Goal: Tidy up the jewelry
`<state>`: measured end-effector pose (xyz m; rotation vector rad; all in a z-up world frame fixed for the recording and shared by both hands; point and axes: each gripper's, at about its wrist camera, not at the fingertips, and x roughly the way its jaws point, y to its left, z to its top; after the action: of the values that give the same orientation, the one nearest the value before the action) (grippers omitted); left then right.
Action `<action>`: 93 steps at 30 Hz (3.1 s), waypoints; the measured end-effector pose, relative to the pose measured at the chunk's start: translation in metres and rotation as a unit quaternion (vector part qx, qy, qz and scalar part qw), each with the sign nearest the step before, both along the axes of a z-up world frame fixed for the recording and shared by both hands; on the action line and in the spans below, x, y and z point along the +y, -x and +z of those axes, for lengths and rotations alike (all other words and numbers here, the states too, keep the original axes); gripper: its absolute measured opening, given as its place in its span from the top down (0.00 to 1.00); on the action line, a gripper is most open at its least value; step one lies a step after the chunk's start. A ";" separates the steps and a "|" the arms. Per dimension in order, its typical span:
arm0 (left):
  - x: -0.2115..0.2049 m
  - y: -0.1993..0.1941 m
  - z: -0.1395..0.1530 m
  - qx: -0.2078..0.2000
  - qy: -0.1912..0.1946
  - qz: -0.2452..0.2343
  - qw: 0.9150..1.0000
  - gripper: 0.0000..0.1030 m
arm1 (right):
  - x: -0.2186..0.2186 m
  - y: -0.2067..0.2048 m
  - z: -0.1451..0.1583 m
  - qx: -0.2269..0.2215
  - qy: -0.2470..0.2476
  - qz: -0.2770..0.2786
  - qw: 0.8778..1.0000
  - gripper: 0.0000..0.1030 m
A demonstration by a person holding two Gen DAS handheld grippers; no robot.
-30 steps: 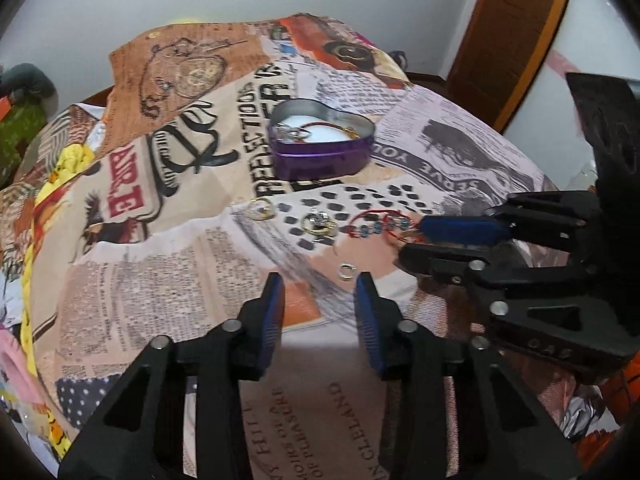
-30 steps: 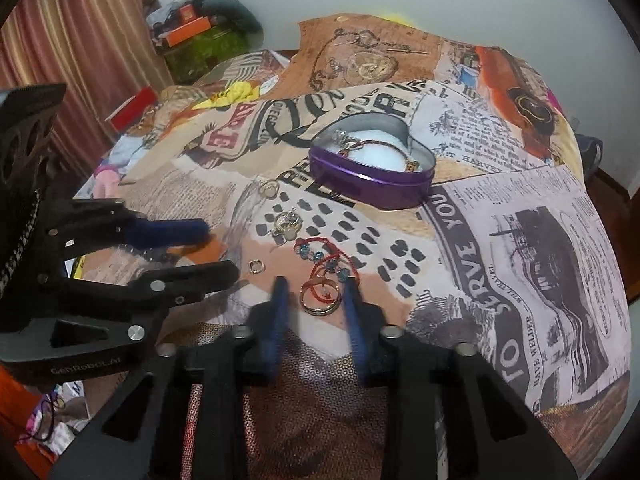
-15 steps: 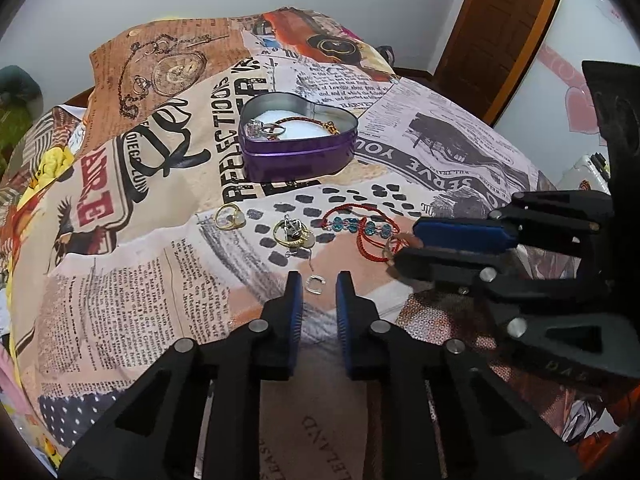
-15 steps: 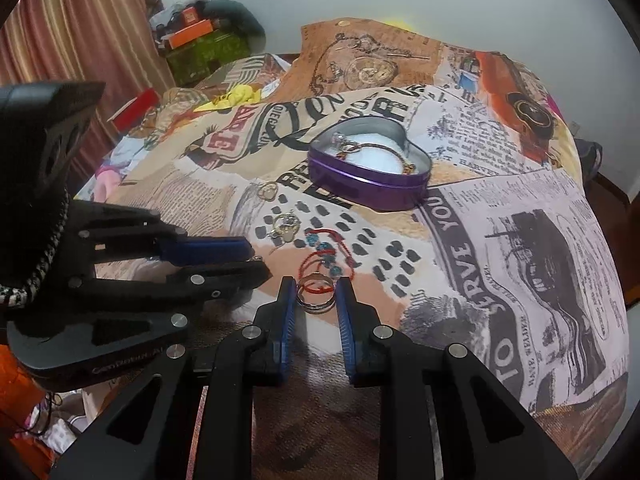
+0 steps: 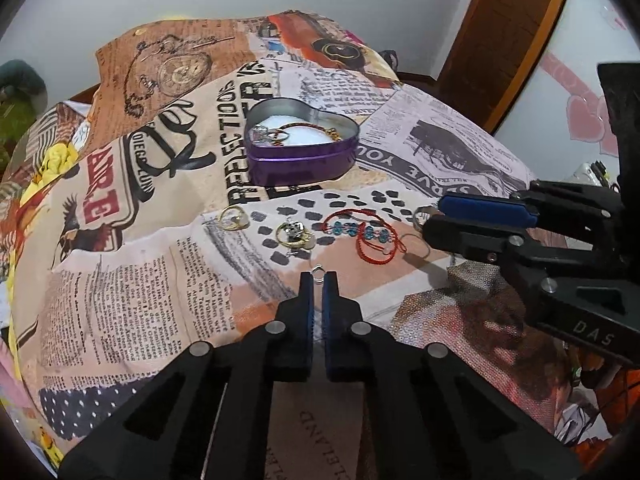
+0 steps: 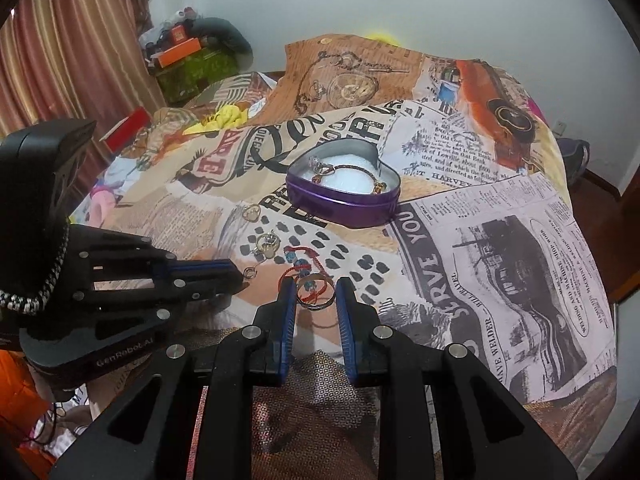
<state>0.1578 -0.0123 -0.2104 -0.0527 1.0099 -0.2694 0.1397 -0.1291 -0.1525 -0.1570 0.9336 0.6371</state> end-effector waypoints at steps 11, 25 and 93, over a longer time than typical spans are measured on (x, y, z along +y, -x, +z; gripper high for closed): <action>0.002 -0.012 -0.008 0.014 0.024 0.012 1.000 0.80 | -0.007 -0.004 -0.003 0.005 -0.006 -0.010 1.000 0.82; 0.002 -0.010 -0.004 -0.003 0.017 0.020 1.000 0.91 | -0.012 -0.010 0.000 0.003 -0.011 -0.018 1.000 0.82; 0.016 -0.101 0.022 -0.058 0.034 0.034 0.997 0.91 | 0.024 -0.105 -0.014 0.003 0.000 0.013 1.000 0.82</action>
<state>0.2593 0.0038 -0.1881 -0.1315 0.8812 -0.2430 0.2451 -0.1047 -0.1670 -0.1674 0.9378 0.6616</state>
